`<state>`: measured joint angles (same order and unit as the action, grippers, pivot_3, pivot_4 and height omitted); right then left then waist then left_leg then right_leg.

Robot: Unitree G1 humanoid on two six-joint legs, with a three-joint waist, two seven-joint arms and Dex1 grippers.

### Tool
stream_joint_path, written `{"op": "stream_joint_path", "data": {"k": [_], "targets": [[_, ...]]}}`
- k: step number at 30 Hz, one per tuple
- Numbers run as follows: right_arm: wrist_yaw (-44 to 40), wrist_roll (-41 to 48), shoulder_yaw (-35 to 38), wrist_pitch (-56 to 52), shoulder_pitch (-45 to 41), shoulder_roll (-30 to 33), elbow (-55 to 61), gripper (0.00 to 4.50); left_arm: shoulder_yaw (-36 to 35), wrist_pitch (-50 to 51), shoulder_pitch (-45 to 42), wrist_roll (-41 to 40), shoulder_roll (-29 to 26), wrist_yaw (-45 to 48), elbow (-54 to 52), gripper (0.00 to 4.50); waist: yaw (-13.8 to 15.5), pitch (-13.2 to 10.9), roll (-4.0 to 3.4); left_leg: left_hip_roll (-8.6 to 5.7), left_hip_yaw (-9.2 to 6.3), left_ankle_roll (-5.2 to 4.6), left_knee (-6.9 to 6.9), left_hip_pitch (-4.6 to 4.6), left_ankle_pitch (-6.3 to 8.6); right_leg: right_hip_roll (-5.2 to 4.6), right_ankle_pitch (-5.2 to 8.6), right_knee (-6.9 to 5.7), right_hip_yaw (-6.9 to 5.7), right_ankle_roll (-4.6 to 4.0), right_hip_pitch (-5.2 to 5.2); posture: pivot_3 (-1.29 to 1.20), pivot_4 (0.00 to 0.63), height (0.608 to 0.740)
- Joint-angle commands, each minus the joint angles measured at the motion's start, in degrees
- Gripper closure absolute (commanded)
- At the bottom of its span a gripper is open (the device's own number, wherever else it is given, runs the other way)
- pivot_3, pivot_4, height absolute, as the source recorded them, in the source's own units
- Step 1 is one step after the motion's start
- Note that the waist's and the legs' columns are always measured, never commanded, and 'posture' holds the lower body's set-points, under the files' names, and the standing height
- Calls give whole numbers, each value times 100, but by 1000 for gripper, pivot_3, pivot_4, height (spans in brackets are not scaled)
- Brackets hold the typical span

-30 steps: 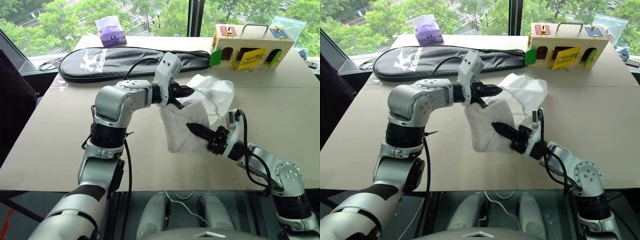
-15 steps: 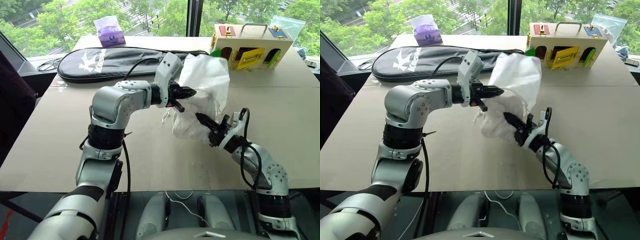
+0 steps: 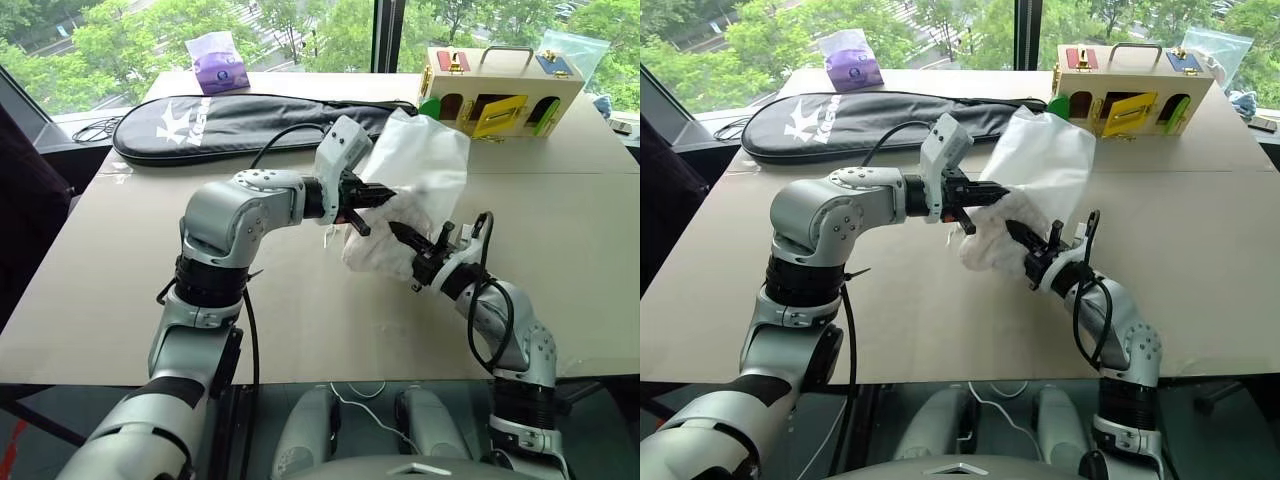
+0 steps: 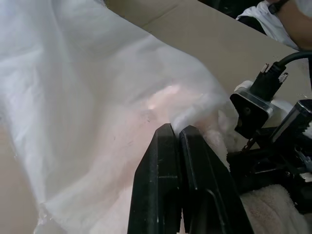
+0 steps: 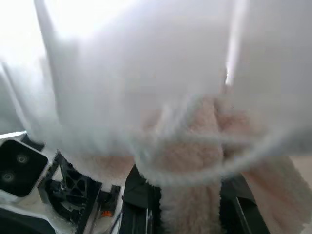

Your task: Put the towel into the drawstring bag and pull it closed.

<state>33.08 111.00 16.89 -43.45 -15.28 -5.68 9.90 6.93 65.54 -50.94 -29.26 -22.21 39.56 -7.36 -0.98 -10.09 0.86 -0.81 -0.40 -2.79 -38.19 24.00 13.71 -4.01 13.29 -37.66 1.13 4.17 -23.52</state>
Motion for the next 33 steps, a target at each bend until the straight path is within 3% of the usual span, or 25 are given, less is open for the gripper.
{"op": "stream_joint_path", "data": {"k": [1,8,13,24,27,30,33], "targets": [[-223,200,720,286,-268,-378,127,4467,-10,-97,36,-64,-100,59,-250,4500,1,0,0,0,1,0,0,0,0,0,0,0,0,0,0,0,150,740],[-680,200,1247,706,-415,-740,217,4467,80,-129,34,-51,-101,24,-275,4500,-12,-1,-2,0,1,0,4,1,0,1,0,-1,0,0,-4,0,150,740],[-787,84,805,1573,-509,-672,298,4467,47,-19,67,-168,-58,18,-411,4500,-23,-2,-4,1,2,0,4,1,0,2,0,-3,1,0,-6,0,150,740],[-89,-2594,-724,2229,-1350,-424,48,4467,-239,234,-118,-523,397,-295,-380,4500,-119,-5,-8,0,4,2,4,1,-1,2,0,-9,6,0,-13,0,150,740],[-77,-2863,-876,2024,-1418,-291,47,3311,-332,140,-159,-448,501,-502,-216,4500,-117,-5,-8,0,6,2,4,1,-1,1,0,-7,7,0,-13,0,150,740],[-61,-2872,-879,1806,-1309,-241,124,1729,-528,-94,-229,-308,601,-765,54,4500,-115,-5,-8,-1,5,2,4,1,-1,1,0,-7,7,0,-12,0,150,740],[-234,-2755,-1065,1051,-1053,311,481,346,-596,-313,-266,-148,526,-860,324,4500,-105,-5,-8,-1,5,2,4,1,-1,1,0,-8,6,0,-12,0,150,740]]}}
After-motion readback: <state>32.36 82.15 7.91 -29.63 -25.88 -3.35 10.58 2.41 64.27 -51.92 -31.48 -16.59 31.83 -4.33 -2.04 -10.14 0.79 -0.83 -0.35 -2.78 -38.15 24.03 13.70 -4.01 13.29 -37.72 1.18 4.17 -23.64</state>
